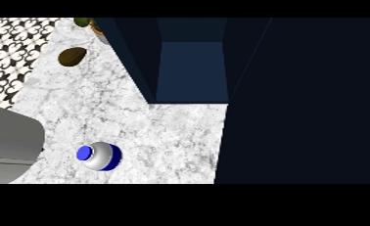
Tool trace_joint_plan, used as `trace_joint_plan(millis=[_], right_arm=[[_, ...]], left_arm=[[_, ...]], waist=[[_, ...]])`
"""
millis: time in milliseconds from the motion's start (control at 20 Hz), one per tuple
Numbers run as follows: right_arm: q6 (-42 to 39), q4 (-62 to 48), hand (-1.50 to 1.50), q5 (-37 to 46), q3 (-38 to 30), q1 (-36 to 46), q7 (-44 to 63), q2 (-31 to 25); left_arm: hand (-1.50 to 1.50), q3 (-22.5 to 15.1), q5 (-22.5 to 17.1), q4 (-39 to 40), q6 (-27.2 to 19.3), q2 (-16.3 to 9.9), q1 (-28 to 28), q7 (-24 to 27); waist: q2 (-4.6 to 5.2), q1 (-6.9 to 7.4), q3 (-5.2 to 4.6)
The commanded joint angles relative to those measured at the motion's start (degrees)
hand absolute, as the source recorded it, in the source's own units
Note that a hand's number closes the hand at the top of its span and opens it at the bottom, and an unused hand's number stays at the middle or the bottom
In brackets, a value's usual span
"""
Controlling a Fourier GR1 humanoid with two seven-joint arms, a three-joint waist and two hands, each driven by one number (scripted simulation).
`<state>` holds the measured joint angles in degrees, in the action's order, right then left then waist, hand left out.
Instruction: Pick up the bottled water, place it into the cabinet and close the cabinet
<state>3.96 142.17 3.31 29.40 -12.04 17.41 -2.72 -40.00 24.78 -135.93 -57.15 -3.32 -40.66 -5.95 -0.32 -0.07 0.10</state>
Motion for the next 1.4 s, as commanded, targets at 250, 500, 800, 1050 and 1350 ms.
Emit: trace_joint_plan(millis=[250, 500, 800, 1050, 1350], right_arm=[[2.5, 5.5, -1.50, 6.5, 3.5, -1.6, 2.0, -2.6], [4.3, 9.8, -1.50, 7.5, 5.1, -1.7, 5.6, -4.8], [7.2, 6.8, -1.50, 10.0, 7.1, 0.9, 5.7, -4.3], [9.8, 2.7, -1.50, 12.7, 12.4, -1.3, -0.6, -5.0], [10.7, 7.3, -1.50, 11.4, 10.9, -1.3, 2.9, -8.1]], left_arm=[[-1.50, 1.3, 6.5, -6.3, -1.5, -0.2, -0.8, -2.2], [-1.50, 6.8, 5.2, 0.9, -1.0, 1.7, 4.6, -3.9], [-1.50, 13.4, 0.3, 5.4, 0.5, 1.8, 11.2, -6.5], [-1.50, 16.7, -2.5, 5.9, 0.6, 0.4, 10.8, -6.5], [-1.50, 19.5, -11.6, 15.6, -0.1, 0.8, 13.5, 1.8]], waist=[[0.12, -0.39, -0.05], [0.28, -1.04, -0.12], [0.23, -0.55, -0.17], [0.08, -0.49, -0.15], [-0.04, -0.43, -0.23]])
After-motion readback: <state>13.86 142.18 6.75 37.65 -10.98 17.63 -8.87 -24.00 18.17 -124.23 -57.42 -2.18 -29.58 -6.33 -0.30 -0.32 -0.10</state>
